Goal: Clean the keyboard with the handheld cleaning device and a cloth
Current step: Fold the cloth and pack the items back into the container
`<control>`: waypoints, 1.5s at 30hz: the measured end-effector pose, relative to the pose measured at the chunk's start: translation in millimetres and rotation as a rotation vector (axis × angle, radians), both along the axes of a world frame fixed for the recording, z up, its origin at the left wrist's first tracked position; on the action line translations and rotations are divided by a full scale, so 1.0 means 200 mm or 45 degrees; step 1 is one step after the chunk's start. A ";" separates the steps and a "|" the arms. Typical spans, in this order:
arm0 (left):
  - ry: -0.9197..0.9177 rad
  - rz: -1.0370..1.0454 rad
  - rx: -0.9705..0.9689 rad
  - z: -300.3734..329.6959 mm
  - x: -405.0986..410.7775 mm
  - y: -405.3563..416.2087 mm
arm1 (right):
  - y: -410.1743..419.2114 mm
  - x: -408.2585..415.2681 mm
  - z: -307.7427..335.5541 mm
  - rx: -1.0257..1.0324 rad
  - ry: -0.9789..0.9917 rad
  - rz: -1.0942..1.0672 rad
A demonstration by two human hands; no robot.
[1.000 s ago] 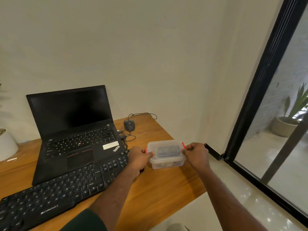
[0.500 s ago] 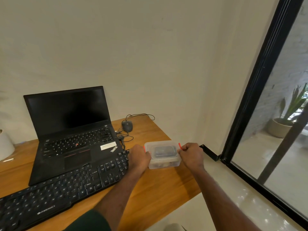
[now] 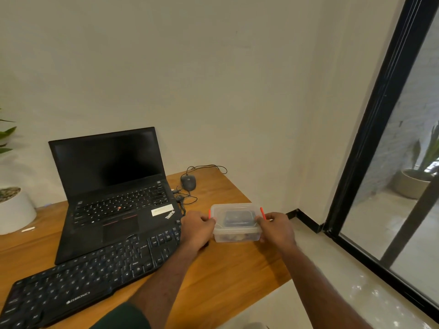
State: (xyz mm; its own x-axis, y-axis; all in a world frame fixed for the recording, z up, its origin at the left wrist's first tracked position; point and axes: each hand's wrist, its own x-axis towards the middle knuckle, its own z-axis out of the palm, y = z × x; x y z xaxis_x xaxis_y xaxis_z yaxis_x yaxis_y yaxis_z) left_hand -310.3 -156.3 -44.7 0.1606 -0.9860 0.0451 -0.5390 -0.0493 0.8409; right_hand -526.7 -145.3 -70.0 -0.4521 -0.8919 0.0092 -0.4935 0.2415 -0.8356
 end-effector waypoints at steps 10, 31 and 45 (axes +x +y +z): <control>0.123 -0.169 0.037 0.05 0.13 -0.20 | -0.31 0.08 0.12 -0.096 -0.123 -0.007; -0.954 -0.475 0.083 0.07 0.14 -0.47 | -0.72 0.28 0.09 -0.011 0.490 0.473; -0.959 -0.485 0.007 0.17 0.17 -0.47 | -0.74 0.33 0.11 0.132 0.807 0.772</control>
State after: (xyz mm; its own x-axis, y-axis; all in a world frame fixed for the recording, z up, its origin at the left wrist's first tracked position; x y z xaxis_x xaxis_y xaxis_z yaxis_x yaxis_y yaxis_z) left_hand -276.6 -251.2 -11.6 -0.2539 -0.9672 0.0022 -0.9363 0.2463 0.2504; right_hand -459.9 -294.0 -48.8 0.1620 -0.9868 0.0033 -0.9244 -0.1529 -0.3495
